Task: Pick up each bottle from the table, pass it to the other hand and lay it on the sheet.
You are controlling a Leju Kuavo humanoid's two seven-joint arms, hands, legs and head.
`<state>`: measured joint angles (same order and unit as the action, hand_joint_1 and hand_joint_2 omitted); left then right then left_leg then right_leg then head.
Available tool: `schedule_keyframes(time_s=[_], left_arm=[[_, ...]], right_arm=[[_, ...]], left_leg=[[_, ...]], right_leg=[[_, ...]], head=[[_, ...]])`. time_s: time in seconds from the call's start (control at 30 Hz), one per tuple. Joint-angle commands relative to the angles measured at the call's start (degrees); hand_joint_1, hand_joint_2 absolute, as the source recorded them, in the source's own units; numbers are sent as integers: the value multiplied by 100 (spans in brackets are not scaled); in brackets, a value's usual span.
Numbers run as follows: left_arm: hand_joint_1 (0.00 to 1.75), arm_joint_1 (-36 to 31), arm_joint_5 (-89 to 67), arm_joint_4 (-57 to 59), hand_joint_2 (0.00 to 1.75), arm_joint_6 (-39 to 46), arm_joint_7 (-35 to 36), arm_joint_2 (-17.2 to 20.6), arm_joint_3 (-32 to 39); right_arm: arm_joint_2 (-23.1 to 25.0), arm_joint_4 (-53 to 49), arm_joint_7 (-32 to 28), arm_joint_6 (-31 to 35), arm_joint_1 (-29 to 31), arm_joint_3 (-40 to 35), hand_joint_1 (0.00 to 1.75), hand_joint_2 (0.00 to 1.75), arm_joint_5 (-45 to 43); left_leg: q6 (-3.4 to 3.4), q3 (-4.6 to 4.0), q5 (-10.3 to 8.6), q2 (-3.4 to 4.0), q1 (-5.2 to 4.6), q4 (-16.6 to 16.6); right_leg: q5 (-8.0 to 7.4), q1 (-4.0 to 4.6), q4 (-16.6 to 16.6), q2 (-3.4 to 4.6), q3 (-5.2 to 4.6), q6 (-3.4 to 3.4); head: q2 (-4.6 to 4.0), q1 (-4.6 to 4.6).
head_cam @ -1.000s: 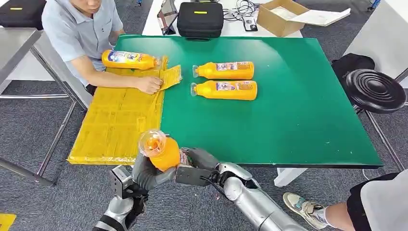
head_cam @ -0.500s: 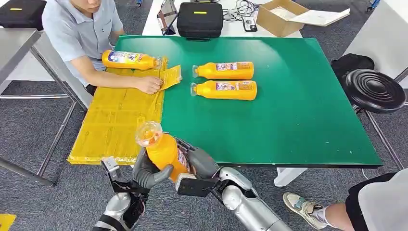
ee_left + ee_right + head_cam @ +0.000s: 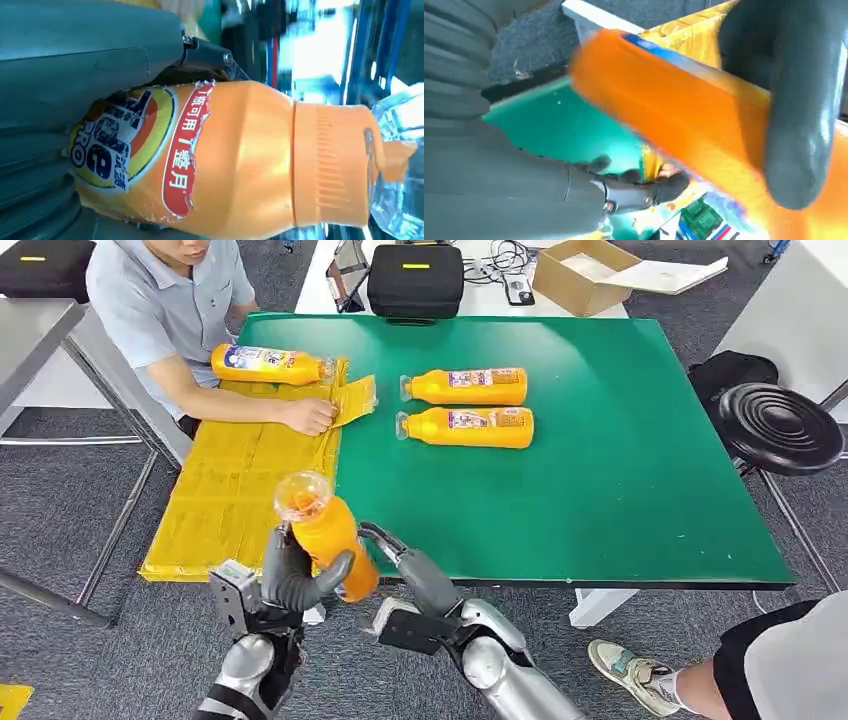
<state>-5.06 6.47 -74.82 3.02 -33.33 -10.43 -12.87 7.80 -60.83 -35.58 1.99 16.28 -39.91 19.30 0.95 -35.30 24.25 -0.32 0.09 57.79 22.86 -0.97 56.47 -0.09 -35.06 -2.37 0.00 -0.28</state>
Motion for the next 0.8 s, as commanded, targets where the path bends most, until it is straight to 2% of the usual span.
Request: schedule_keyframes(time_s=[0.03,0.17,0.27,0.37,0.47,0.63,0.67,0.7,0.8], left_arm=[[175,-50,-18,-179,175,104,87,149,305],[175,-115,-507,-298,175,725,155,265,246],[175,-226,-918,-382,175,1317,215,397,263],[175,-494,-1901,-183,175,2312,460,577,173],[175,-723,-2142,62,175,2528,533,623,79],[175,-736,-2146,88,175,2542,543,612,66],[175,-815,-2516,181,175,2820,549,670,-37],[175,-1005,-2932,357,175,3004,668,736,-187],[175,-1551,-3770,1065,175,3027,1173,813,-505]], right_arm=[[8,-74,27,147,-270,542,0,0,-132],[114,-229,-70,544,-501,970,0,0,-333],[267,-457,-145,1117,-671,1413,0,0,-546],[443,-764,-271,1815,-830,1907,0,0,-900],[449,-979,-387,1951,-910,1988,0,0,-1052],[450,-1002,-382,1955,-926,1973,0,0,-1061],[481,-1126,-442,2042,-971,2017,0,0,-1169],[423,-1535,-442,2220,-1060,1921,0,0,-1295],[423,-1675,-442,2194,-1109,1913,0,0,-1505]], left_leg=[[-6,26,11,-1,6,0],[-7,30,14,4,8,1],[-6,12,4,-9,4,-2],[-10,23,12,-6,8,3],[-5,11,2,-9,3,-2],[-7,28,9,-8,7,-2],[-8,36,14,-4,7,0],[-6,26,8,0,5,-4],[-6,15,4,-23,5,2]], right_leg=[[11,7,-2,-2,27,11],[13,9,-2,0,33,13],[8,3,-1,-9,15,10],[15,8,4,-8,25,16],[6,3,0,-9,13,9],[12,8,-3,-10,31,12],[16,8,-1,-6,38,15],[9,6,-4,-3,26,11],[14,6,4,-27,21,11]], head=[[0,2],[0,2],[0,0],[0,0],[0,0],[0,0],[0,2],[0,2],[0,2]])
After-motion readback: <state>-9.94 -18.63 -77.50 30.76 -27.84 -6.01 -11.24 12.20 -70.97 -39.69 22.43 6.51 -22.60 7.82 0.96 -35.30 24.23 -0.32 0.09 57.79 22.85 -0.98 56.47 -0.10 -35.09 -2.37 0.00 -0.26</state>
